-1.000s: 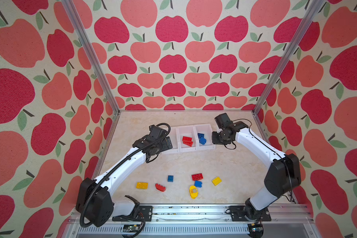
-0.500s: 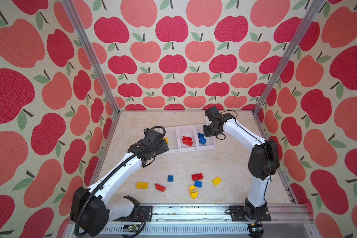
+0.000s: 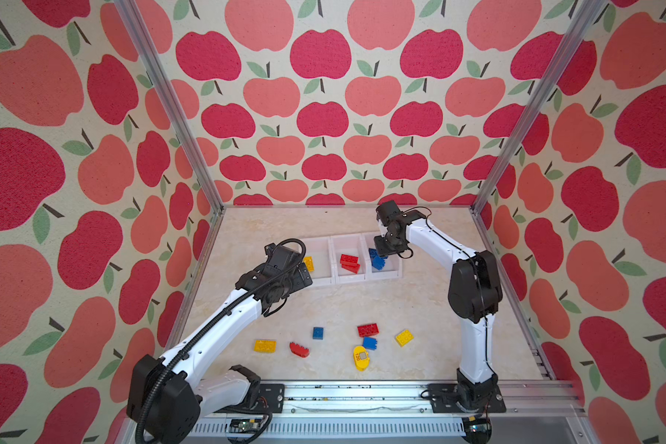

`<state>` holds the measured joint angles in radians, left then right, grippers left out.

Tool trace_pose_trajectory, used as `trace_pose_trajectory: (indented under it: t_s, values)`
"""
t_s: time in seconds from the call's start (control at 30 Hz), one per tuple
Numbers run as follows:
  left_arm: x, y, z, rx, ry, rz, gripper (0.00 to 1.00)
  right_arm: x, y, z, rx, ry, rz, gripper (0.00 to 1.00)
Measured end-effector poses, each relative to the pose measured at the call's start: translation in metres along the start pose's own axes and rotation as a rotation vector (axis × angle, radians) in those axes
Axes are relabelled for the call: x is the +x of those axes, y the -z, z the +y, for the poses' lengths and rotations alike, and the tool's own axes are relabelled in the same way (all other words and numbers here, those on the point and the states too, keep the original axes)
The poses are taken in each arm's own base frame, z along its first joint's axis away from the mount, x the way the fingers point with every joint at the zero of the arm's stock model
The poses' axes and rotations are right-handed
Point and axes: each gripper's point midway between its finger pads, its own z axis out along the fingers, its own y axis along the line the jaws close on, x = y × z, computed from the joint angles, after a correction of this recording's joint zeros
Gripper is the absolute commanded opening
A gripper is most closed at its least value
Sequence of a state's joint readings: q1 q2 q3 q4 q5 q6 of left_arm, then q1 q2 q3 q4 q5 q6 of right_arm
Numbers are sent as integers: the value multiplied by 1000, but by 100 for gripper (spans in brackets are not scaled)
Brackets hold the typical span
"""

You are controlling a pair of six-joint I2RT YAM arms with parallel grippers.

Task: Sort the legos into containers by color
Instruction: 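Carry the blue brick into the blue-brick bin and open the right gripper, then lower the left gripper onto the yellow 2x4 brick and close on it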

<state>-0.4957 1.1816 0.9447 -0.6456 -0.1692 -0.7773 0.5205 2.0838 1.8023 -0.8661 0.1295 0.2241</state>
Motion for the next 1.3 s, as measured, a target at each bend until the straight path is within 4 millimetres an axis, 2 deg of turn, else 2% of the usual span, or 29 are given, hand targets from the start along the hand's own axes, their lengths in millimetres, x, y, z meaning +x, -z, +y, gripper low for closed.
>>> trace_pose_trajectory:
  t_s: [0.1, 0.5, 0.67, 0.83, 1.0, 1.17, 1.3]
  values:
    - [1, 0, 1, -2, 3, 2, 99, -2, 1, -2, 2, -5, -6, 56]
    - [6, -1, 7, -30, 28, 23, 99, -9, 8, -2, -2, -9, -24, 58]
    - [13, 0, 17, -70, 71, 49, 100, -6, 8, 0, -15, -14, -11, 64]
    - [24, 3, 34, -141, 161, 78, 100, 2, 17, 3, -35, -16, -3, 69]
    - [39, 10, 53, -203, 280, 102, 100, 15, 38, 3, -58, -16, -4, 74]
    - [59, 13, 73, -264, 404, 130, 99, 22, 56, 7, -91, -14, -12, 77]
    - [79, 16, 90, -306, 490, 158, 97, 26, 60, 12, -109, -9, -4, 79]
